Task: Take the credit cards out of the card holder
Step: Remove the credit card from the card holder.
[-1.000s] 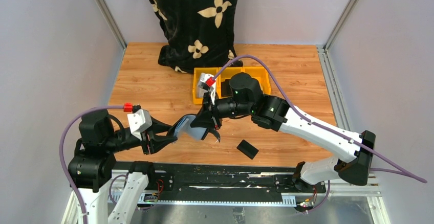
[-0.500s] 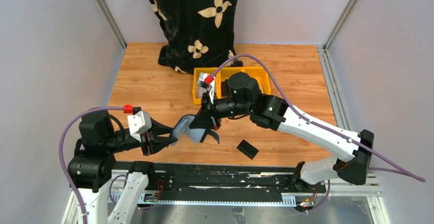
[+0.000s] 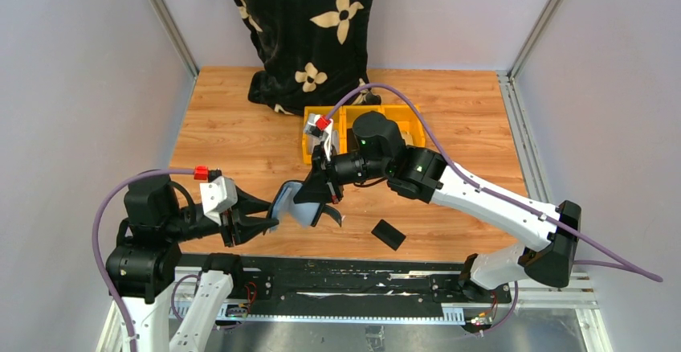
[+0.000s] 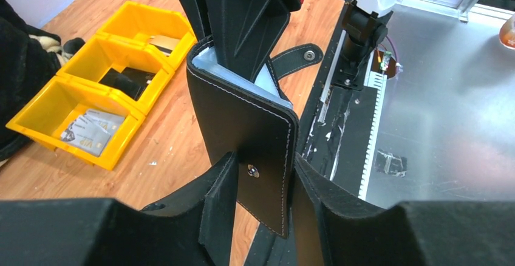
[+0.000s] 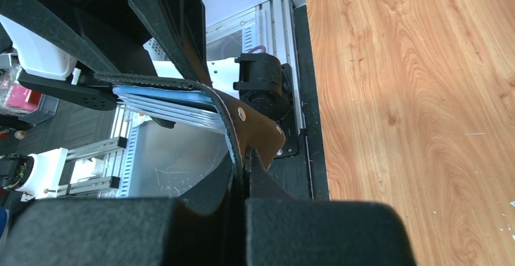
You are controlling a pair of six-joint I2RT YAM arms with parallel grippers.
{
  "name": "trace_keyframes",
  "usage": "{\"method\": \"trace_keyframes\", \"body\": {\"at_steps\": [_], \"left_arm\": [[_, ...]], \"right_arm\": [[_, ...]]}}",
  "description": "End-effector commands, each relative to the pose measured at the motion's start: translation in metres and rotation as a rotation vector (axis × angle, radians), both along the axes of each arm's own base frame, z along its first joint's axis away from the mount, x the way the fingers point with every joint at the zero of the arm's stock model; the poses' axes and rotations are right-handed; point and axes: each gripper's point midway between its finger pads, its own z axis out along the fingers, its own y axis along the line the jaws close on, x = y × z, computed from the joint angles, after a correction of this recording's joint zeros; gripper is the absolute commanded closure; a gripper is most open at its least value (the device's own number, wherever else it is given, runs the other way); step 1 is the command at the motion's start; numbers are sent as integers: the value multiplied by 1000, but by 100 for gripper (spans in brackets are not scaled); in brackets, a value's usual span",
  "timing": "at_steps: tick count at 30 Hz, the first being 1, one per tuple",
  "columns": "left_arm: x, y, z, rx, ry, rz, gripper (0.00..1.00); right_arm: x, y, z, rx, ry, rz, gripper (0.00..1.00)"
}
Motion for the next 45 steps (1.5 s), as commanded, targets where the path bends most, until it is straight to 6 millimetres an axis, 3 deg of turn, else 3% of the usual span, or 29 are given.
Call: {"method": "trace_keyframes", "body": {"at_steps": [1,4,6,16,25,32,37,40,45], "left_arm": [[-6,-1,4,-2,-31,-18,56],[-8,-1,4,-6,-32,-24,43],[-8,-1,4,-2,-41,-21,41],[-7,-1,5,0,-48,-20,40],[-15,-7,10,-41,10,-82,37],[5,4,2,31,-52,24,38],[21,17,0,89,-79,144,24],[27,24,3,99,-120,207,23],[14,17,7,62,-127,157,22]], "right_arm": [[-13,4,25,67,7,61,100],[-15,4,26,71,17,73,100],[-16,4,27,73,22,79,100],[-21,4,30,75,19,96,100],[-37,19,38,97,40,170,100],[-39,14,40,100,37,174,100],[-31,10,34,67,16,112,100],[-26,6,32,57,6,68,100],[-27,4,34,62,8,58,100]]}}
